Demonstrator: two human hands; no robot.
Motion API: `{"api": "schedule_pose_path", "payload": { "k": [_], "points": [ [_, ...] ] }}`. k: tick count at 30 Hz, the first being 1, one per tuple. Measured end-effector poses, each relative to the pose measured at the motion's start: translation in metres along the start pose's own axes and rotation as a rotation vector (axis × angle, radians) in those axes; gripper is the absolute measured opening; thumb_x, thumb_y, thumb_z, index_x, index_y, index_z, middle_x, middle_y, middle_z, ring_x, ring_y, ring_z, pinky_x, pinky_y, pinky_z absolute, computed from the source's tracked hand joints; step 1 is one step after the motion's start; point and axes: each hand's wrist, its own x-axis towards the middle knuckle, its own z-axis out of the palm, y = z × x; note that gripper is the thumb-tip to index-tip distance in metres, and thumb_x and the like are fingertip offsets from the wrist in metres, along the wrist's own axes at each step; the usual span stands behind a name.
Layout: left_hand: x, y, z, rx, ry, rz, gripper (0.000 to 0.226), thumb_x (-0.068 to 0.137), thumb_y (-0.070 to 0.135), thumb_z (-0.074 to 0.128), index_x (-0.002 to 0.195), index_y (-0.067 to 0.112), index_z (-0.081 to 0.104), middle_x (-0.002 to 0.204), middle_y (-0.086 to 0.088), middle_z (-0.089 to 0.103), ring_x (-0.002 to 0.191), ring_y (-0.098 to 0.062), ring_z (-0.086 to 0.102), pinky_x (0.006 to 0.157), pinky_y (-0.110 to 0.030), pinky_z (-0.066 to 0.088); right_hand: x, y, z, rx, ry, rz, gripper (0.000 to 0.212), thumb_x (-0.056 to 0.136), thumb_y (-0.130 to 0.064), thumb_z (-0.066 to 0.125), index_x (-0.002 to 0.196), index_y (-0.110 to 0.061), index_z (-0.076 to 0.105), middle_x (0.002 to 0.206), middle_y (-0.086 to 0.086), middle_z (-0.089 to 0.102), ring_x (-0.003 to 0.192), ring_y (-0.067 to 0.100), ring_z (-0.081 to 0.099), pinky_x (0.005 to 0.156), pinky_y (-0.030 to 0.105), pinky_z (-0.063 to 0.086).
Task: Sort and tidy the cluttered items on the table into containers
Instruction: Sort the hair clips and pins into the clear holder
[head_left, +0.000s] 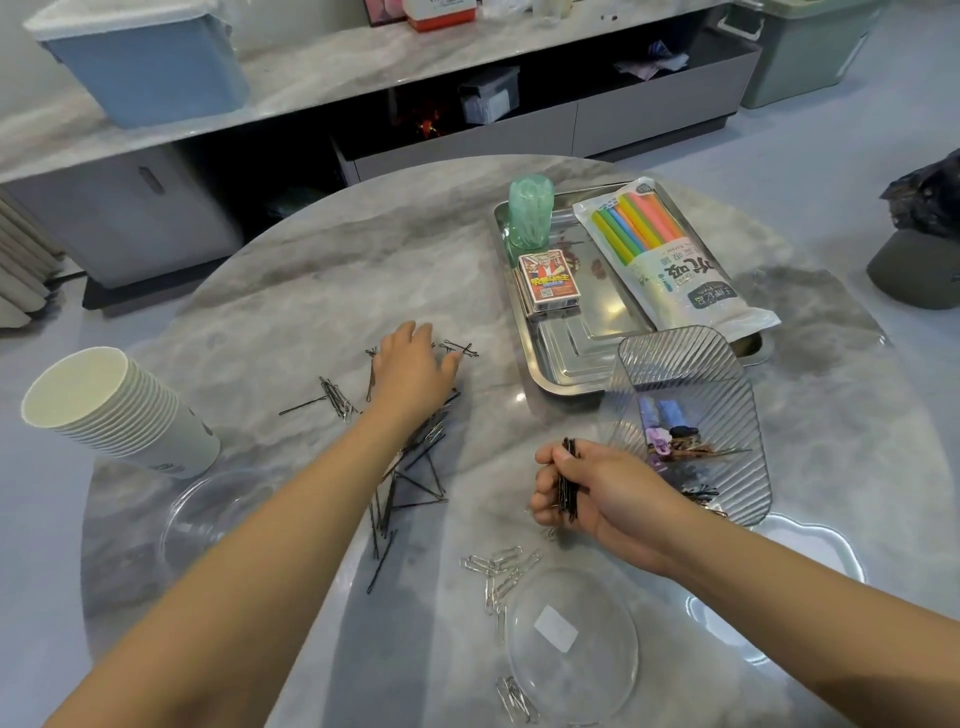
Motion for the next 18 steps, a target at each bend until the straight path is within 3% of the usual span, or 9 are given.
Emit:
{"api": "schedule_pose_path", "payload": {
  "k": [4, 8, 11, 15, 16, 18],
  "points": [
    [0.015, 0.017, 0.010, -0.010, -0.015, -0.040, 0.047, 0.088, 0.052, 0.055, 0.127, 0.025, 0.052, 0.134, -0.008, 0.038, 0.125, -0.031, 0.031, 0.102, -0.038, 0.024, 0.002, 0.000, -0.001, -0.007, 0.002, -0.003, 0.021, 0.102, -0.008, 0.032, 0.093, -0.002, 0.050, 0.065, 0.010, 0.052, 0.050, 0.019, 0.058, 0.048, 0.027, 0.049],
    [-0.002, 0.024, 0.027, -0.212, 0.075, 0.078, 0.012, 0.087, 0.016, 0.058, 0.097, 0.015, 0.064, 0.112, -0.007, 0.048, 0.114, -0.029, 0.040, 0.093, -0.027, 0.029, 0.002, 0.000, -0.002, 0.012, 0.014, 0.004, 0.021, 0.101, -0.006, 0.032, 0.093, -0.002, 0.050, 0.064, 0.011, 0.051, 0.050, 0.020, 0.057, 0.046, 0.026, 0.048],
    [-0.026, 0.022, 0.028, -0.277, 0.056, 0.210, 0.016, 0.081, -0.004, 0.052, 0.083, 0.007, 0.064, 0.097, -0.004, 0.049, 0.103, -0.026, 0.047, 0.083, -0.020, 0.032, 0.002, 0.000, -0.002, 0.011, 0.029, 0.011, 0.022, 0.101, -0.007, 0.032, 0.091, -0.002, 0.051, 0.063, 0.011, 0.051, 0.051, 0.021, 0.056, 0.045, 0.026, 0.048],
    [-0.055, 0.015, 0.027, -0.257, -0.067, 0.319, 0.009, 0.080, 0.002, 0.058, 0.081, 0.010, 0.064, 0.093, 0.001, 0.047, 0.098, -0.025, 0.051, 0.082, -0.023, 0.038, -0.001, 0.002, -0.001, 0.016, 0.039, 0.013, 0.021, 0.101, -0.007, 0.033, 0.091, -0.002, 0.051, 0.063, 0.010, 0.051, 0.052, 0.021, 0.055, 0.045, 0.027, 0.047],
    [-0.058, 0.012, 0.021, -0.258, -0.037, 0.311, 0.006, 0.081, 0.009, 0.061, 0.084, 0.011, 0.065, 0.095, 0.001, 0.048, 0.102, -0.024, 0.051, 0.086, -0.026, 0.039, -0.003, 0.002, 0.001, 0.009, 0.035, 0.013, 0.021, 0.101, -0.007, 0.033, 0.091, -0.002, 0.051, 0.063, 0.010, 0.050, 0.053, 0.021, 0.054, 0.045, 0.027, 0.047],
    [-0.053, 0.007, 0.011, -0.230, 0.086, 0.186, 0.021, 0.083, 0.021, 0.061, 0.102, 0.014, 0.065, 0.112, -0.003, 0.049, 0.117, -0.024, 0.043, 0.099, -0.032, 0.032, -0.006, 0.002, 0.003, -0.002, 0.029, 0.020, 0.021, 0.101, -0.008, 0.033, 0.091, -0.002, 0.050, 0.064, 0.010, 0.050, 0.054, 0.022, 0.054, 0.045, 0.027, 0.047]
  ]
}}
